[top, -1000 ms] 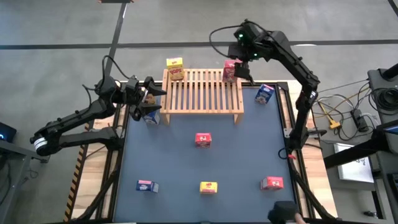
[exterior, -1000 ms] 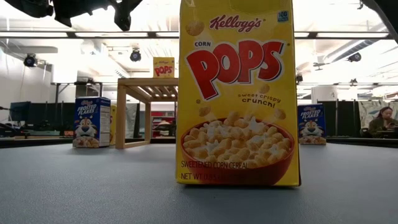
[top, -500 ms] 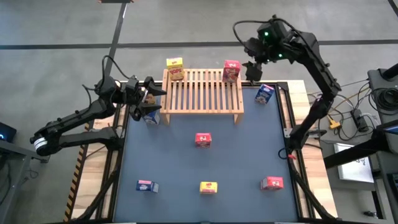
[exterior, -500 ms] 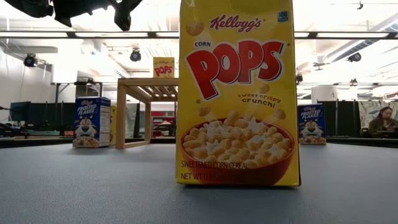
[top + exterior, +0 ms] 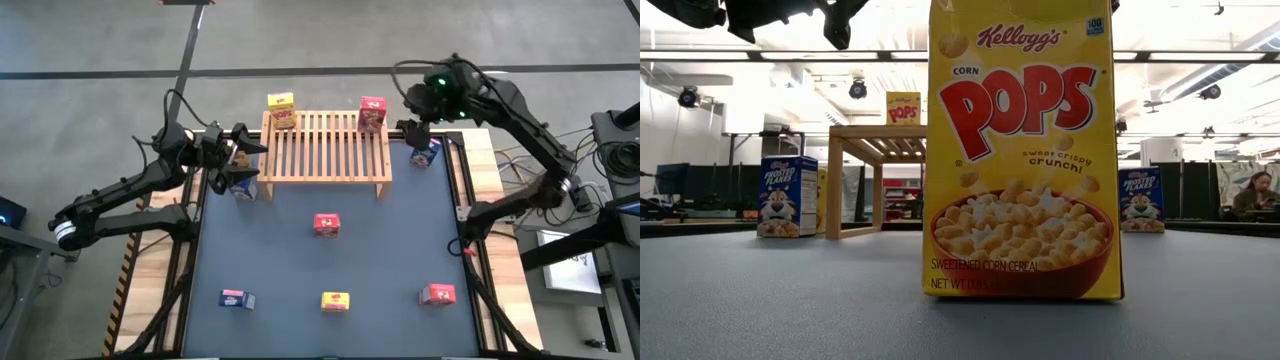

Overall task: Stack cereal on shelf
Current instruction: Put the top left blue cereal box on the shelf

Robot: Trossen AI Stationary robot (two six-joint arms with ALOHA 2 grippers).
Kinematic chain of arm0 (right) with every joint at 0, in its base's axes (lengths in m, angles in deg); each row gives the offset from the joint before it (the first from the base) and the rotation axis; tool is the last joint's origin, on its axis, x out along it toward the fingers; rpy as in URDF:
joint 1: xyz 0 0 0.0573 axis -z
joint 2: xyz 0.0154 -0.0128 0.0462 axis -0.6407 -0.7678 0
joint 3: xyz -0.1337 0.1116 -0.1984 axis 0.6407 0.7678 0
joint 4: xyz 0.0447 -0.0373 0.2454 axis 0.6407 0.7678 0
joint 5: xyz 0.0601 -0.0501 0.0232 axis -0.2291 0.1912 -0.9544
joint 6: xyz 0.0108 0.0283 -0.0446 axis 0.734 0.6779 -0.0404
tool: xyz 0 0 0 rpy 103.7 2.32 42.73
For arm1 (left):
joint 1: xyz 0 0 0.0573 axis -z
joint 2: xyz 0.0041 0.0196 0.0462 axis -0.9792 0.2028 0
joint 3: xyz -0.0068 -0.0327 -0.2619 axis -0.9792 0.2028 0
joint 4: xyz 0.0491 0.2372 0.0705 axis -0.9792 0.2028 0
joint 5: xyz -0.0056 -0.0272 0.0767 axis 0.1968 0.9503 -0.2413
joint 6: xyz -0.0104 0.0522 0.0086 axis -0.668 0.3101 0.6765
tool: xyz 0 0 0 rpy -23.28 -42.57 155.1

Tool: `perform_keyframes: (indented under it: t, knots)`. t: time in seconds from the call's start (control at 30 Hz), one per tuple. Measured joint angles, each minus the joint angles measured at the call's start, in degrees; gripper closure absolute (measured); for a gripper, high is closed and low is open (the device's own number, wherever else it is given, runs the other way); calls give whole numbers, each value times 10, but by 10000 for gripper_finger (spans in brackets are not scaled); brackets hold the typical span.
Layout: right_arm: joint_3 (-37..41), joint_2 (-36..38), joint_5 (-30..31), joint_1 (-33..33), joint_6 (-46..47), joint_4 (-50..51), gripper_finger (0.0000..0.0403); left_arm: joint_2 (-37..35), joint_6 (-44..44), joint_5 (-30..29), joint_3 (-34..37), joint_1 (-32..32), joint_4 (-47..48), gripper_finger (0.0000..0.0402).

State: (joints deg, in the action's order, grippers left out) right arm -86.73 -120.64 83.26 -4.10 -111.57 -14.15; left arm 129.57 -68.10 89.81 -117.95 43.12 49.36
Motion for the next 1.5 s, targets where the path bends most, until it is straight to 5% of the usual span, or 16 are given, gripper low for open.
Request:
perform_keyframes:
  t: [0.3, 0.53, 1.0, 1.5]
  knots:
    - [195, 102, 10, 0, 10, -83, 157, 0, 34, 0, 0, 0, -1, 97]
    - [278, 119, 196, 3, 67, -81, 168, 0, 35, 0, 0, 0, -1, 97]
    - [348, 20, 195, 110, 45, -35, 158, 0, 3, 0, 0, 0, 2, 97]
    - [335, -12, 47, 206, 6, -57, 81, 0, 3, 0, 0, 0, 12, 97]
